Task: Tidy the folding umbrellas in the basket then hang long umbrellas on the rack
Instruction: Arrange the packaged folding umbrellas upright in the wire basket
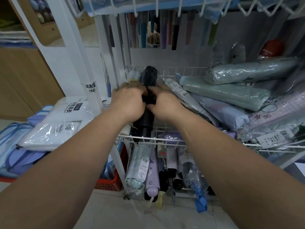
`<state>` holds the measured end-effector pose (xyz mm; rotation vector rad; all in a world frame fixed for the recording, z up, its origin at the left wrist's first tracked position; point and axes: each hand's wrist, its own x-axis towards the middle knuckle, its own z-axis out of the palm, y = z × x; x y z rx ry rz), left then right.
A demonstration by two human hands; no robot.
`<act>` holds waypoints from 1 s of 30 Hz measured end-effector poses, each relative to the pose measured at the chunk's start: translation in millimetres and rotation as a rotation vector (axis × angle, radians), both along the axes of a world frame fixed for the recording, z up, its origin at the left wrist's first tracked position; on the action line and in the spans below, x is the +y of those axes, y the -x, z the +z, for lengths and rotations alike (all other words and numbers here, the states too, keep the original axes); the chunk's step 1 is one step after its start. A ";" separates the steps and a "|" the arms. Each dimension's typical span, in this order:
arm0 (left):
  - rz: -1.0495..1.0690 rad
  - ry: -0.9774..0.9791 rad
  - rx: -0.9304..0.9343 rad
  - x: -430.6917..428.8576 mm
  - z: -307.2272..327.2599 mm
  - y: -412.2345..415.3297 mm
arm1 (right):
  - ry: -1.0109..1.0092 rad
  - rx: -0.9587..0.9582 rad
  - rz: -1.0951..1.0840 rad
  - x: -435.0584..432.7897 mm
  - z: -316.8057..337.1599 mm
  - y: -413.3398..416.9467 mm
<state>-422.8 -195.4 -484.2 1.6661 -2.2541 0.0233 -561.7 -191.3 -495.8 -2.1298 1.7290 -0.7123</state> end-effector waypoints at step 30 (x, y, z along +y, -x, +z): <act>-0.253 -0.216 0.343 46.7 -6.0 63.2 | -0.302 0.306 -0.113 66.8 53.5 101.6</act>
